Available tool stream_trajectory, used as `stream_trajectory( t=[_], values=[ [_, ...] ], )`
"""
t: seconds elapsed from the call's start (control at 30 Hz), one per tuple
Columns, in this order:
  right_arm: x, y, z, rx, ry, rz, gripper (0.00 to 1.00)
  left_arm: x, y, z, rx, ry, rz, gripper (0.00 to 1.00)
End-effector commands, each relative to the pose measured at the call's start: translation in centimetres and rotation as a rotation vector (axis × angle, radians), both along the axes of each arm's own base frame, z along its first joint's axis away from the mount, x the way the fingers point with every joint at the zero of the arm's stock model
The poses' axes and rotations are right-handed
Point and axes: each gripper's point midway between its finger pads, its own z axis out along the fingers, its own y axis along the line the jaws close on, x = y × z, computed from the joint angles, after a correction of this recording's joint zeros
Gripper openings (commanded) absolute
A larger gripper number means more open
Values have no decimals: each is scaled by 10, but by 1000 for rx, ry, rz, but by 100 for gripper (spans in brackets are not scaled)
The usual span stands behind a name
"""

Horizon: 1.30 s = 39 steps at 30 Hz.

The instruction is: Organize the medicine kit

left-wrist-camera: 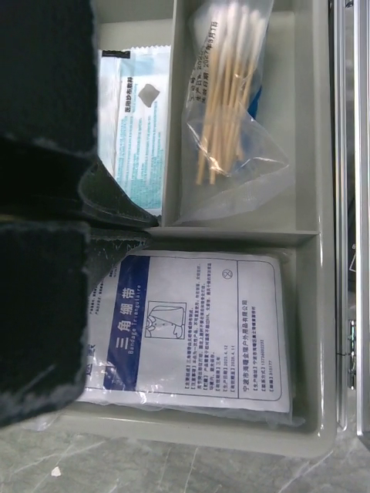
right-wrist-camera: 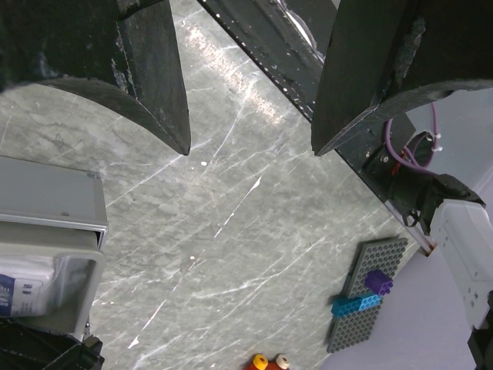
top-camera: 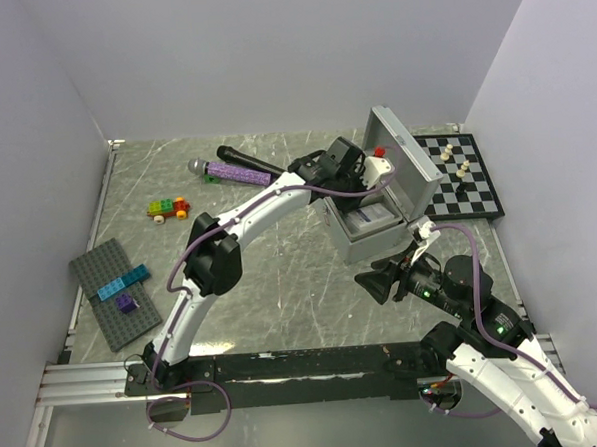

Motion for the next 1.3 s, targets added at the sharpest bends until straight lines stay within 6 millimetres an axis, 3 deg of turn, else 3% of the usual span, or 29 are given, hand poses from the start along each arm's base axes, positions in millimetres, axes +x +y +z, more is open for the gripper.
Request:
stream_trajectory(
  t=[0.0,0.27,0.7,1.07,1.13,1.27],
  values=[
    [-1,1,18,35,-46,6,71,13,-8,14,-28,-60,26,1],
    [0,1,15,37,-44,1,71,25,-8,29,-50,-125,71,1],
    [-1,0,16,39,-44,0,71,5,-21,22,-115,-27,-3,1],
    [-2,0,15,42,-40,1,71,8,-16,19,-121,-8,22,2],
    [-1,0,15,41,-41,-2,71,10,-16,23,-127,-17,40,8],
    [-1,0,16,41,-41,-2,71,14,-12,39,-144,-46,65,39]
  ],
)
